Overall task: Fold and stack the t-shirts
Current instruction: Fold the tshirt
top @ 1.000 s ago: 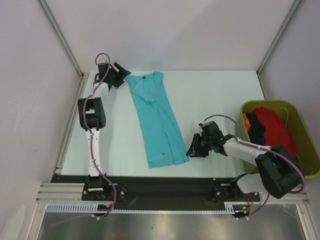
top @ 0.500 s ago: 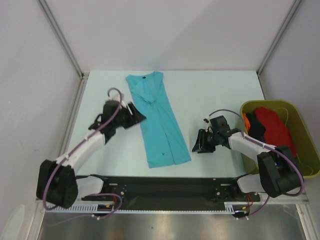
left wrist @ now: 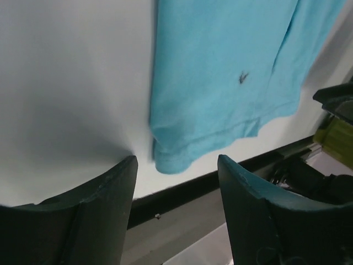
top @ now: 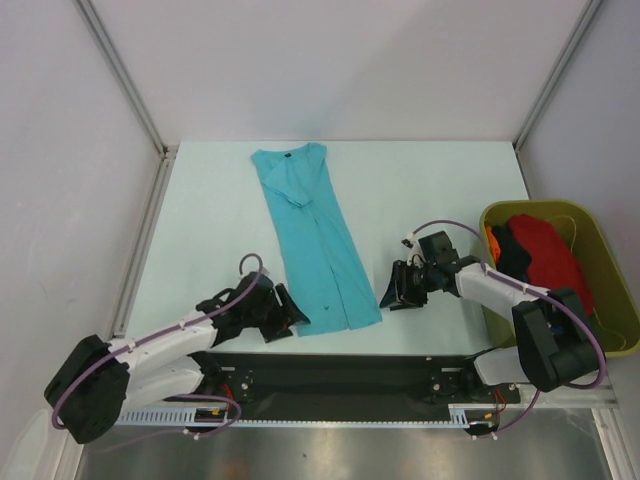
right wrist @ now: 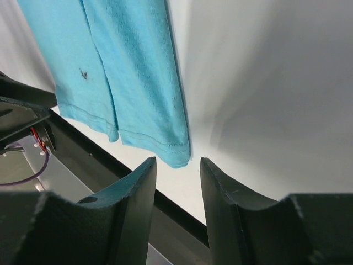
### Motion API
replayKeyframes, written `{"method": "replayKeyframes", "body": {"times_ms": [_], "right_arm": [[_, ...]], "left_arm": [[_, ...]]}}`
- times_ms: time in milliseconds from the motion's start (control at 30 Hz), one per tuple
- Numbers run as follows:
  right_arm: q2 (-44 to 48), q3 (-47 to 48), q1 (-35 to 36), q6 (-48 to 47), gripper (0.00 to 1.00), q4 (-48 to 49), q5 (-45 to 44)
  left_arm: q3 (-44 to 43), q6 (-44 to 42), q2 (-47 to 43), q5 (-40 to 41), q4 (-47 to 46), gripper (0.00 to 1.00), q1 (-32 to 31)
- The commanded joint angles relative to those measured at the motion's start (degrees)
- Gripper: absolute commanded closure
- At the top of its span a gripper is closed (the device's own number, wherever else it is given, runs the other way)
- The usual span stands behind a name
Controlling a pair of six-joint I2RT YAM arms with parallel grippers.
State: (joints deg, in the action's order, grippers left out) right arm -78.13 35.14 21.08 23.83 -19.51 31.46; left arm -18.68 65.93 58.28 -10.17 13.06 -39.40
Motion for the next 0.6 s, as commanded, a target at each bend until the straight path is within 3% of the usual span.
{"method": "replayKeyframes", "body": {"times_ms": [0, 33, 167, 233, 567], "right_arm": [[0.52, 0.37, -0.25, -0.1, 0.57, -0.45, 1.58], [0.09, 0.46, -0.16, -0.28, 0.57, 0.08, 1.67], [-1.85, 1.25, -0.16, -2.47, 0.57, -1.32, 1.32], [-2.55, 1.34, -0.25, -3.09, 0.57, -1.94, 0.71], [-3.96, 1.34, -0.16, -2.3, 0.57, -0.54, 2.54]], "left_arm": [[1.0, 13.49, -3.23, 8.02, 4.51, 0.34, -5.67], [1.79, 15.52, -4.48, 9.63, 4.08, 0.35, -8.65], [6.46, 21.78, -4.67, 9.91, -1.89, 0.41, -9.56], [5.67, 21.78, -3.71, 9.91, 0.55, 0.45, -9.82], [7.25, 24.59, -7.13, 15.1, 3.46, 0.45, -10.09]]}}
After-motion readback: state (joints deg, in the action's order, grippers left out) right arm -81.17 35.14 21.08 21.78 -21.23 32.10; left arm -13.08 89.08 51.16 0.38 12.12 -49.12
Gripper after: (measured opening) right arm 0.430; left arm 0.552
